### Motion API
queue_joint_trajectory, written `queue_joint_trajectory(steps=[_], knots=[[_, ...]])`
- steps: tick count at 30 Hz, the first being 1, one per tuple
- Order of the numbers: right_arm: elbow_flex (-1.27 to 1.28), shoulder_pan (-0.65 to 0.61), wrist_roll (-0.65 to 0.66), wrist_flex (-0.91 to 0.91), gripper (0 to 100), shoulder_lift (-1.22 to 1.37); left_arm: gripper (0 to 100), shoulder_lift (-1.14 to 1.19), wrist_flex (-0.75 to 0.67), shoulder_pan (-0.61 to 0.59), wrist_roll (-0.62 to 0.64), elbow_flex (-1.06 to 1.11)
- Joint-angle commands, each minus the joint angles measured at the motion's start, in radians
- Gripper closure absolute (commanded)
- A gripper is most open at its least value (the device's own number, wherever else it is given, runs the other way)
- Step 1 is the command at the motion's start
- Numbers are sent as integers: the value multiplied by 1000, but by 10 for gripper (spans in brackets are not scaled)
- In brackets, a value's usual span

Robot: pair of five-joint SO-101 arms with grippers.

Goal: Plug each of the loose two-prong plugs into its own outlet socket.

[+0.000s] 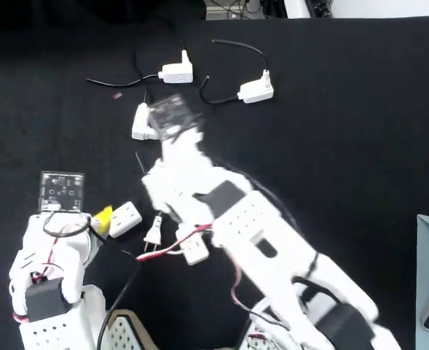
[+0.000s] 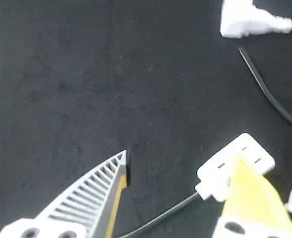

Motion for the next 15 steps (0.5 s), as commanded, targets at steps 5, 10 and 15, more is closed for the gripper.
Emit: queue_joint_trajectory(steps=[5,10,15], knots=[[47,196,26,5,986,-211,675,334,23,19,-130,-226],[81,196,44,3,986,-213,675,721,21,21,-305,-378],[91,195,44,0,986,-211,679,994,14,125,-368,-486]])
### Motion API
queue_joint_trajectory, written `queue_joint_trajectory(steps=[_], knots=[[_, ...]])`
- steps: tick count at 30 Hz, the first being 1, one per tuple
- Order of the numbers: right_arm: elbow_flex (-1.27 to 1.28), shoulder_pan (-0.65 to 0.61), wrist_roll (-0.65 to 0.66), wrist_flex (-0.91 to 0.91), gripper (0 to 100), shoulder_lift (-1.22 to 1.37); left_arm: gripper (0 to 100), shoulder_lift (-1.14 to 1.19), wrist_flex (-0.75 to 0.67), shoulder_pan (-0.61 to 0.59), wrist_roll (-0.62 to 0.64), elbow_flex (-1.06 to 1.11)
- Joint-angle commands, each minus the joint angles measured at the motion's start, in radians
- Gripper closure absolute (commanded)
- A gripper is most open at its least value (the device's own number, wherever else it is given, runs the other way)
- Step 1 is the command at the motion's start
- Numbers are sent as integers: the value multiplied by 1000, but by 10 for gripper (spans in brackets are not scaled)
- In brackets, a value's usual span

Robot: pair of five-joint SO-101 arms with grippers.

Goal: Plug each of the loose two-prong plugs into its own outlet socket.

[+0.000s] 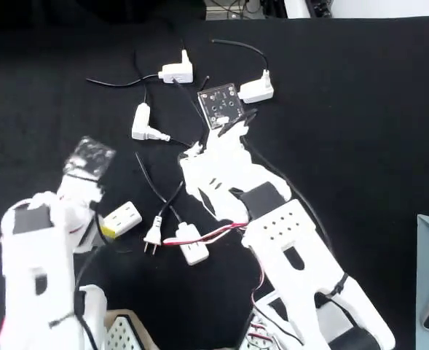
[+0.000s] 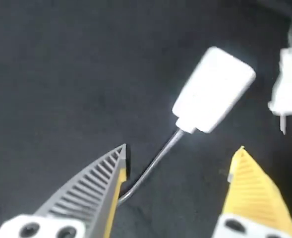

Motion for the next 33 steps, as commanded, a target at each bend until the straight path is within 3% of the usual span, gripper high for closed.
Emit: queue_joint_trajectory(steps=[1,6,19,27,30,33], knots=[[-7,3,6,2,986,-30,679,169,-5,97,-31,-111],[30,-55,6,-5,986,-30,680,302,-8,199,-28,-194],[44,-71,6,-5,986,-30,730,666,-262,183,-17,-242],[45,-71,6,-5,986,-30,931,690,-265,249,129,-323],[54,-71,6,-6,986,-30,902,692,-265,269,204,-326],[54,-71,8,-6,986,-30,787,683,-256,271,215,-320]])
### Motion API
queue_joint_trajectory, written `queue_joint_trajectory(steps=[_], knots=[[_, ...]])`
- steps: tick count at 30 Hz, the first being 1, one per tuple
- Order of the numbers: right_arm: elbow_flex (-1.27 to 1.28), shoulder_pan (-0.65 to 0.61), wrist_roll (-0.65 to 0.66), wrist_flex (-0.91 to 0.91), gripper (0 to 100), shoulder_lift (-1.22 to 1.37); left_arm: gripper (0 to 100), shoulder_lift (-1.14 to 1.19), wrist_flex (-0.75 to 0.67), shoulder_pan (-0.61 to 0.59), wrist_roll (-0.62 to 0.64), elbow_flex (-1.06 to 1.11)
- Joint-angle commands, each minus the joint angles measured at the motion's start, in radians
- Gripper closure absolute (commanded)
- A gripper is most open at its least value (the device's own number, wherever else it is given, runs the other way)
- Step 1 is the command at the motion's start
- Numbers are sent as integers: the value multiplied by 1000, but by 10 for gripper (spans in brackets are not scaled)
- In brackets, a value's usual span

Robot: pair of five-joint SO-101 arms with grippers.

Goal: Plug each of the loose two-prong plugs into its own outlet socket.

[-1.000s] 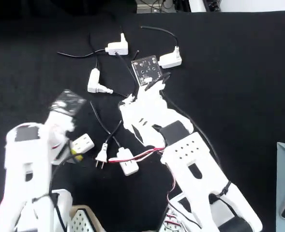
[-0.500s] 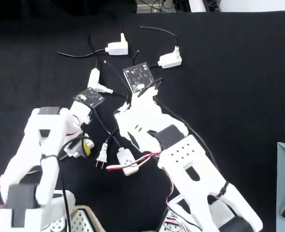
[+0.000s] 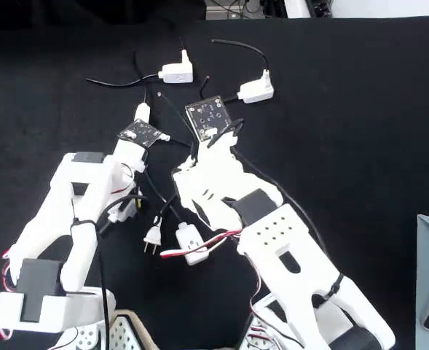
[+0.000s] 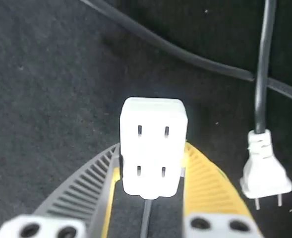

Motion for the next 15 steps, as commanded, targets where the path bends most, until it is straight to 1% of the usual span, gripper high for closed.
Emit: queue_joint_trajectory(steps=[1,3,5,9,12,15], knots=[[-7,-14,8,-6,986,-30,745,-14,-3,5,31,-45],[-7,-14,8,-6,986,-30,700,-15,-3,-16,71,-54],[-7,-14,11,-6,986,-30,702,-15,3,-33,74,-76],[-1,-14,89,-21,986,-30,705,-15,138,-50,25,-151],[30,-15,144,-84,986,-30,705,-15,226,-79,28,-222],[81,-54,222,-147,986,-28,705,-15,279,-133,32,-285]])
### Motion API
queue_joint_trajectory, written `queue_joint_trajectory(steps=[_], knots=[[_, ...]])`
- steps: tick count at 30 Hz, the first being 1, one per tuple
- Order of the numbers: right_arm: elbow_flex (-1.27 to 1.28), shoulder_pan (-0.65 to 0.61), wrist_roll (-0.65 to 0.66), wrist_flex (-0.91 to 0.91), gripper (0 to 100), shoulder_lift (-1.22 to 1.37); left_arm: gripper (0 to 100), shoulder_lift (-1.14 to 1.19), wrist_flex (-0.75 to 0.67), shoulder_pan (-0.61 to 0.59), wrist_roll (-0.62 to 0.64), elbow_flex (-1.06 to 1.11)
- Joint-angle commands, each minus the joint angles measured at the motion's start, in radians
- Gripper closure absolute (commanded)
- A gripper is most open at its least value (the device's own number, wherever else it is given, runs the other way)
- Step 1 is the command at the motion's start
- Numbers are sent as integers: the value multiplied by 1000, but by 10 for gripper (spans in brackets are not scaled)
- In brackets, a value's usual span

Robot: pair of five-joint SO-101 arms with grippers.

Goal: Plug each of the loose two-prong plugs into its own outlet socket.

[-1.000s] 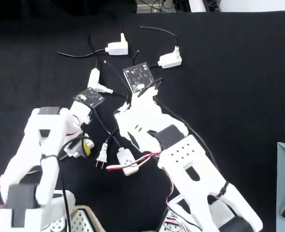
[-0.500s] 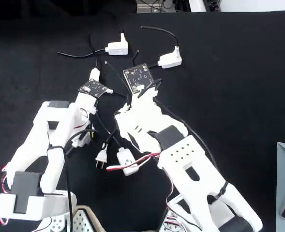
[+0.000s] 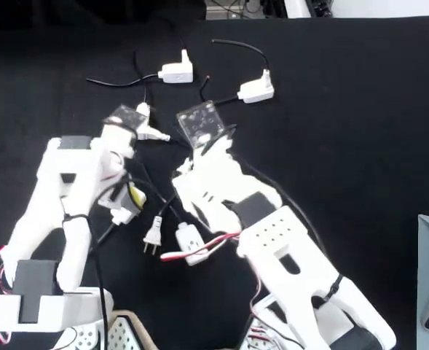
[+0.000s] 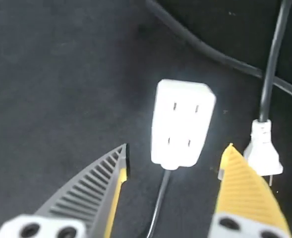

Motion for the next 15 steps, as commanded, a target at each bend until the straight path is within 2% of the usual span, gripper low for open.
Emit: queue_joint_trajectory(steps=[1,8,12,15], knots=[[42,-68,107,-94,986,-28,705,-15,54,-68,-5,-105],[35,-115,126,-117,986,-21,705,-71,55,-133,52,-99],[-12,-133,120,-117,986,76,705,-265,54,-125,58,-12],[-64,-153,118,-117,986,174,705,-446,54,-134,109,59]])
